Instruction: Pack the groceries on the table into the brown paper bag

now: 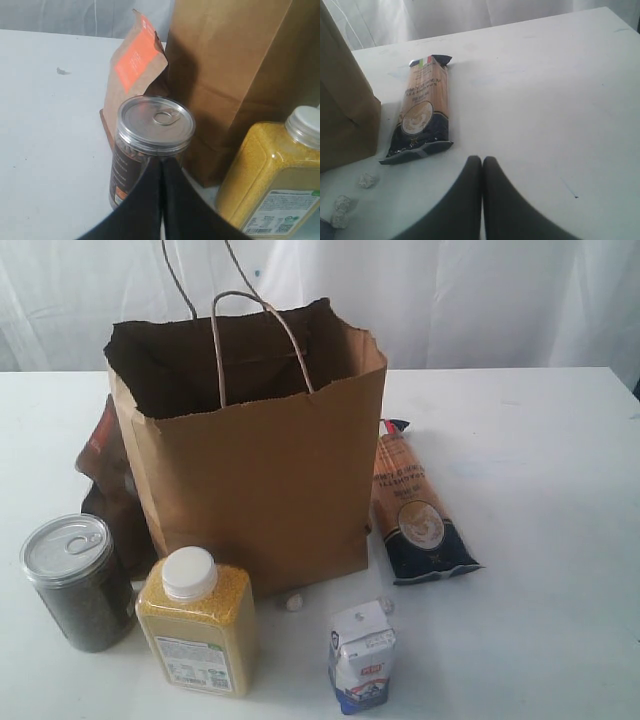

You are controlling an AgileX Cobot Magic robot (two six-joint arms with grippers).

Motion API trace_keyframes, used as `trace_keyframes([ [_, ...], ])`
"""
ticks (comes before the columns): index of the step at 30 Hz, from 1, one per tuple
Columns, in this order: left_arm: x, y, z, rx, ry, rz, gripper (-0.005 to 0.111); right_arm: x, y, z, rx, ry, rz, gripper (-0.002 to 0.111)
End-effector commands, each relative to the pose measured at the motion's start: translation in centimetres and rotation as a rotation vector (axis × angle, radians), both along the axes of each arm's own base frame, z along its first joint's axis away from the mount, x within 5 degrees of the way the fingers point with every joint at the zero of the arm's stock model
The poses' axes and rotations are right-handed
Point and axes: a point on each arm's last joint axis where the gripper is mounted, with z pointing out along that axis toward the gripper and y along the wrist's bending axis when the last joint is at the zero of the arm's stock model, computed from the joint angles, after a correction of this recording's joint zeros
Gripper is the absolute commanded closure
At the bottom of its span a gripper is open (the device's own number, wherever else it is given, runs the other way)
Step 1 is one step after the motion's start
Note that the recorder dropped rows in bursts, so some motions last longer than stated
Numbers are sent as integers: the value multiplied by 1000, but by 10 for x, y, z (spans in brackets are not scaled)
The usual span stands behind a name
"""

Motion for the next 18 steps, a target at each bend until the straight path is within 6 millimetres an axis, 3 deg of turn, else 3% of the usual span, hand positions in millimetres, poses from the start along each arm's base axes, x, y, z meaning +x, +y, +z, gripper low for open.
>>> trace_keyframes([
  [1, 0, 0, 0, -12, -1, 1, 107, 0, 0, 0, 4, -6, -9, 108],
  [18, 0, 0, 0, -12, -1, 1, 107, 0, -2, 2, -55, -32, -4, 108],
])
